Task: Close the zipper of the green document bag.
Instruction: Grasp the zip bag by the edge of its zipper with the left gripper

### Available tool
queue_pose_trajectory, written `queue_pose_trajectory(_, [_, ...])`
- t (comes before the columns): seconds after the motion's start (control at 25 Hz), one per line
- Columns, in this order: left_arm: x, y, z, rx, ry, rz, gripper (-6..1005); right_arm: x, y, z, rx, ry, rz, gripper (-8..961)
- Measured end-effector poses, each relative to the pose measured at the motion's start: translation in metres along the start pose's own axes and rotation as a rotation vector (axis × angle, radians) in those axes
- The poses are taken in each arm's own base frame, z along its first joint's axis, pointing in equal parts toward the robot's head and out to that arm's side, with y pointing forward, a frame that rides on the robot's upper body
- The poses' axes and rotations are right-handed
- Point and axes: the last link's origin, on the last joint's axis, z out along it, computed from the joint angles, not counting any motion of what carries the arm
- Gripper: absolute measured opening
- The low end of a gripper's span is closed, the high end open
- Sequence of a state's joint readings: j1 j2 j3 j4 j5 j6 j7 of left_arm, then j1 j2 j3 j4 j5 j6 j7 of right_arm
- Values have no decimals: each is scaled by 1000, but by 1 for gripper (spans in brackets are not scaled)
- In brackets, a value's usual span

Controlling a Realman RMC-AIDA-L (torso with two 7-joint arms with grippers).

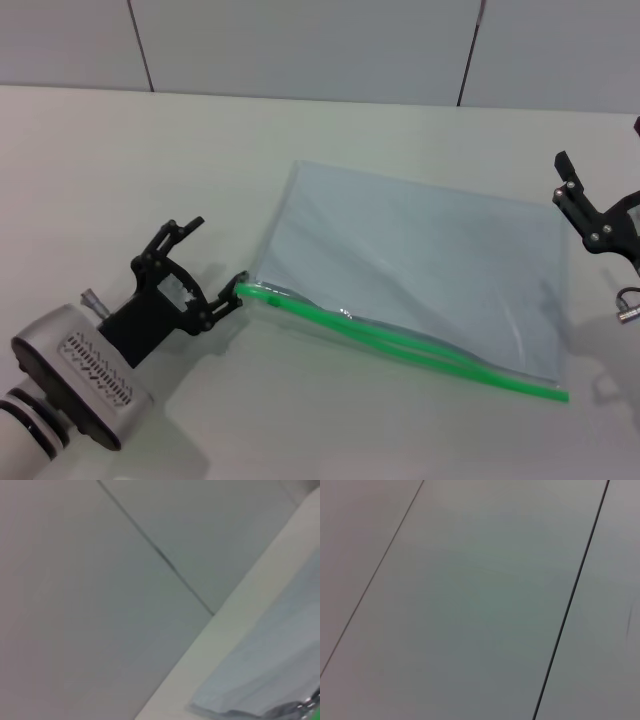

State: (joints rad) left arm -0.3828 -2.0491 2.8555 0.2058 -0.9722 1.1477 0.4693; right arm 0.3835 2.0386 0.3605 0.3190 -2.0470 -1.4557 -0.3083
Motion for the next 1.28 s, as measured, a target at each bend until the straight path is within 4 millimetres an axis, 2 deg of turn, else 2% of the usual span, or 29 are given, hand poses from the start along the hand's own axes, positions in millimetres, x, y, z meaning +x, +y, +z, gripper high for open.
queue_pose_trajectory(0.8, [11,-1,18,-68,57,219,850,-1,1,2,-2,-6,3,809])
queue_pose_trajectory(1.28, [15,6,27,-152,92,340,818,-4,6,6,-27,-25,6,808])
